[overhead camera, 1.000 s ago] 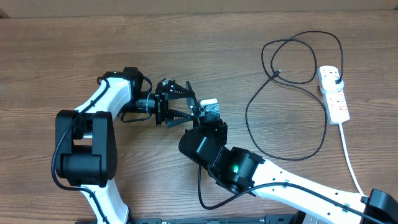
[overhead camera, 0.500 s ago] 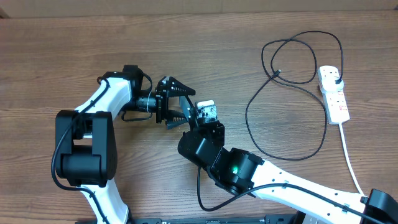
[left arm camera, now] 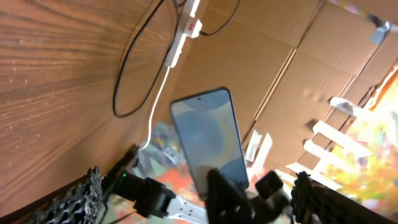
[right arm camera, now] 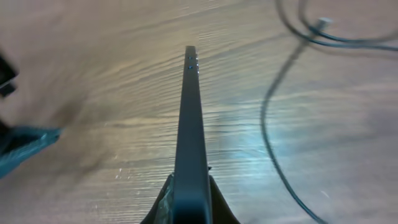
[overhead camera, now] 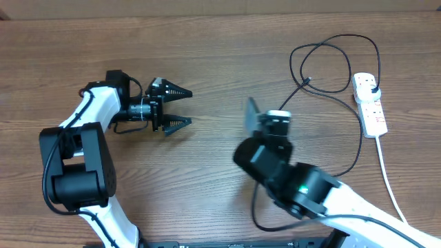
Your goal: Plug charger to phone and switch on socket
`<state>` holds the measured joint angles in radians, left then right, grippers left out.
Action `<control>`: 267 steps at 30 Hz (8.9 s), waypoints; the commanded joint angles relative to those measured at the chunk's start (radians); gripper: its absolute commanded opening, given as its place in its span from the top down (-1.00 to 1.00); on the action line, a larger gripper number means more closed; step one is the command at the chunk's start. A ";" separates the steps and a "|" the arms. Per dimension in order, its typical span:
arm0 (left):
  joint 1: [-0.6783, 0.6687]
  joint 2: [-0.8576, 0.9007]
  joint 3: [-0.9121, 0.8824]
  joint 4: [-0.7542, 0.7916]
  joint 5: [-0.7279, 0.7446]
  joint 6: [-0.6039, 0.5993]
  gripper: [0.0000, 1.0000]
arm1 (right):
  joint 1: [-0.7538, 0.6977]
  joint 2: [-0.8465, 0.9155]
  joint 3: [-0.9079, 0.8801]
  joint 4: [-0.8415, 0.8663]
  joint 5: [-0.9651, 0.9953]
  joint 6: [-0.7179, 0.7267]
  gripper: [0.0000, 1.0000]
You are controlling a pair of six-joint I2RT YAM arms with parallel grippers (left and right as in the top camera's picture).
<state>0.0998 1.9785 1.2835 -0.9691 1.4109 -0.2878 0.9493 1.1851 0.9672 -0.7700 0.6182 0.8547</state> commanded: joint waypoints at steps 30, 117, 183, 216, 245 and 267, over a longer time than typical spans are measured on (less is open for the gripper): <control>0.074 -0.622 0.008 -0.296 -0.310 -0.019 -0.99 | -0.043 0.088 -0.013 0.484 -0.273 0.586 0.93; -0.213 -0.301 0.007 0.089 -0.493 -0.923 0.91 | -0.041 0.127 -0.013 0.536 -0.489 1.163 -0.02; -0.231 -0.301 0.007 -0.029 -0.083 -0.295 0.92 | -0.743 0.127 -0.010 -0.087 -0.566 -0.001 -1.00; -0.231 -0.301 0.008 -0.024 -0.086 -0.294 0.92 | -0.787 0.515 0.178 0.230 -0.672 -0.150 -0.98; -0.231 -0.301 0.007 -0.024 -0.106 -0.298 0.91 | -0.788 0.842 0.317 0.352 -0.476 -0.142 -0.29; -0.217 -0.301 0.008 -0.017 -0.199 -0.393 0.91 | -0.788 0.879 0.322 0.293 -0.541 -0.146 0.93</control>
<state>-0.1226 1.6722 1.2835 -0.9901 1.2163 -0.6636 0.1642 2.0357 1.2842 -0.4660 0.1303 0.7071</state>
